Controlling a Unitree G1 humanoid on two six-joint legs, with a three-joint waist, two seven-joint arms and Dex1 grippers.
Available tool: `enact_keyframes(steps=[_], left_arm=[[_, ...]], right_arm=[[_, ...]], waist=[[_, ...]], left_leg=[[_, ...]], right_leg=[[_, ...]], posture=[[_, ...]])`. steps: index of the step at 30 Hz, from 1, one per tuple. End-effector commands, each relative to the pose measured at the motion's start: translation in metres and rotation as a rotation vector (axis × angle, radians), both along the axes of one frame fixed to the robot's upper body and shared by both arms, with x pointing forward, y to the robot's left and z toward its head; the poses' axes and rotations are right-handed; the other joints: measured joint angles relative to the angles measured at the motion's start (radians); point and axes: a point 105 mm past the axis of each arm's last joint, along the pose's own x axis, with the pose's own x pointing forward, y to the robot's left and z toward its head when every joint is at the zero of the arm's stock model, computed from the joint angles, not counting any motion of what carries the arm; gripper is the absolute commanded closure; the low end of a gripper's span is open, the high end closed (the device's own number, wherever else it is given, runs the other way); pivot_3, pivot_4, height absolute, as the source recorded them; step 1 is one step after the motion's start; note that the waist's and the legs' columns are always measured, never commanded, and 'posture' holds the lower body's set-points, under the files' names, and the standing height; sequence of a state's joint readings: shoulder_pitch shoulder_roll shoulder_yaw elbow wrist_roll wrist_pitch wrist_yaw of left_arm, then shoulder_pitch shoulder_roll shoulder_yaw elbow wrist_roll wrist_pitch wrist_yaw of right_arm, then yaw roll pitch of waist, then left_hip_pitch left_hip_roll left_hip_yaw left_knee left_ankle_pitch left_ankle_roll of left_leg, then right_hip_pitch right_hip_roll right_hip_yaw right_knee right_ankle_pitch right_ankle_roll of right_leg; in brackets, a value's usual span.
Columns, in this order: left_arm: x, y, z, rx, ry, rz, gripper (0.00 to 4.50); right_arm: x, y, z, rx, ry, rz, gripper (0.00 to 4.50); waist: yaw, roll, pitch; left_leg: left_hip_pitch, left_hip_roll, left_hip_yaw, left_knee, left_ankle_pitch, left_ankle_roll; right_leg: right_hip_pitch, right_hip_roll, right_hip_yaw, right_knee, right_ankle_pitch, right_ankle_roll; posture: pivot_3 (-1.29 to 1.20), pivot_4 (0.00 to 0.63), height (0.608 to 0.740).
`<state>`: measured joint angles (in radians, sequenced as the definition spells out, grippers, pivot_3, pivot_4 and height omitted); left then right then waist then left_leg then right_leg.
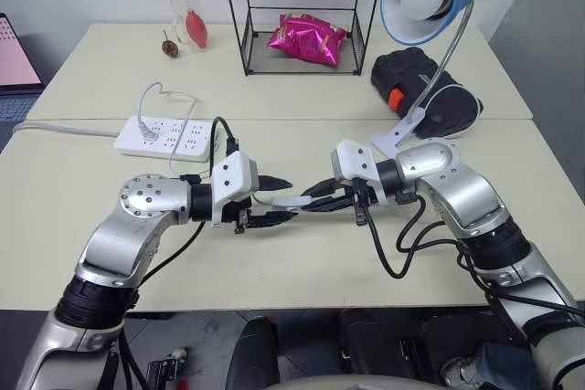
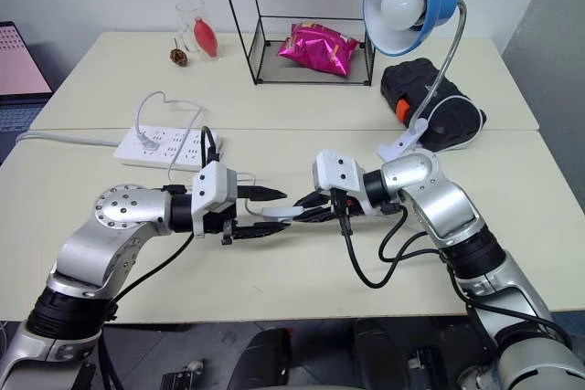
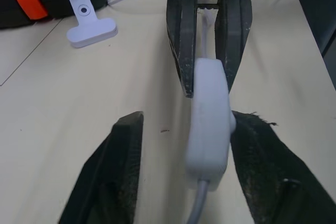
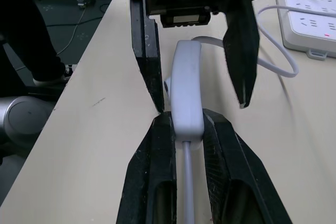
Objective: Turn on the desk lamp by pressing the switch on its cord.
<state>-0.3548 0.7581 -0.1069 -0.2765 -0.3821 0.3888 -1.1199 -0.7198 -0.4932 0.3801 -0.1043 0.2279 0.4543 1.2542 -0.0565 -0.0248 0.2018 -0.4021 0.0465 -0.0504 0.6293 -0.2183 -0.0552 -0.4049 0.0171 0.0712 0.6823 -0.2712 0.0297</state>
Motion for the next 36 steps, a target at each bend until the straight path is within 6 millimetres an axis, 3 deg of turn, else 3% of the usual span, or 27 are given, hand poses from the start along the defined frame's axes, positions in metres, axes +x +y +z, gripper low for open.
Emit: enact_keyframes(steps=[1, 16, 28, 36], left_arm=[[-0.009, 0.004, 0.013, -0.014, -0.011, -0.011, 1.62], [-0.008, -0.003, 0.01, -0.043, 0.003, 0.024, 1.62], [-0.002, -0.001, 0.006, -0.008, -0.022, 0.023, 3.75], [0.004, 0.003, 0.009, -0.004, -0.054, 0.039, 3.87]], right_arm=[[-0.004, 0.002, 0.009, 0.027, -0.026, 0.034, 4.15], [-0.004, 0.003, 0.01, 0.029, -0.023, 0.044, 4.15], [-0.005, 0.003, 0.011, 0.03, -0.025, 0.043, 4.15], [-0.006, 0.003, 0.011, 0.028, -0.025, 0.05, 4.15]], waist=[[0.0, 0.0, 0.0], [0.0, 0.0, 0.0], [0.001, 0.0, 0.0], [0.001, 0.0, 0.0]], left_leg=[[0.0, 0.0, 0.0, 0.0, 0.0, 0.0], [0.0, 0.0, 0.0, 0.0, 0.0, 0.0], [0.0, 0.0, 0.0, 0.0, 0.0, 0.0], [0.0, 0.0, 0.0, 0.0, 0.0, 0.0]], right_leg=[[0.0, 0.0, 0.0, 0.0, 0.0, 0.0], [0.0, 0.0, 0.0, 0.0, 0.0, 0.0], [0.0, 0.0, 0.0, 0.0, 0.0, 0.0], [0.0, 0.0, 0.0, 0.0, 0.0, 0.0]], posture=[[0.0, 0.15, 0.74], [0.0, 0.15, 0.74], [0.0, 0.15, 0.74], [0.0, 0.15, 0.74]])
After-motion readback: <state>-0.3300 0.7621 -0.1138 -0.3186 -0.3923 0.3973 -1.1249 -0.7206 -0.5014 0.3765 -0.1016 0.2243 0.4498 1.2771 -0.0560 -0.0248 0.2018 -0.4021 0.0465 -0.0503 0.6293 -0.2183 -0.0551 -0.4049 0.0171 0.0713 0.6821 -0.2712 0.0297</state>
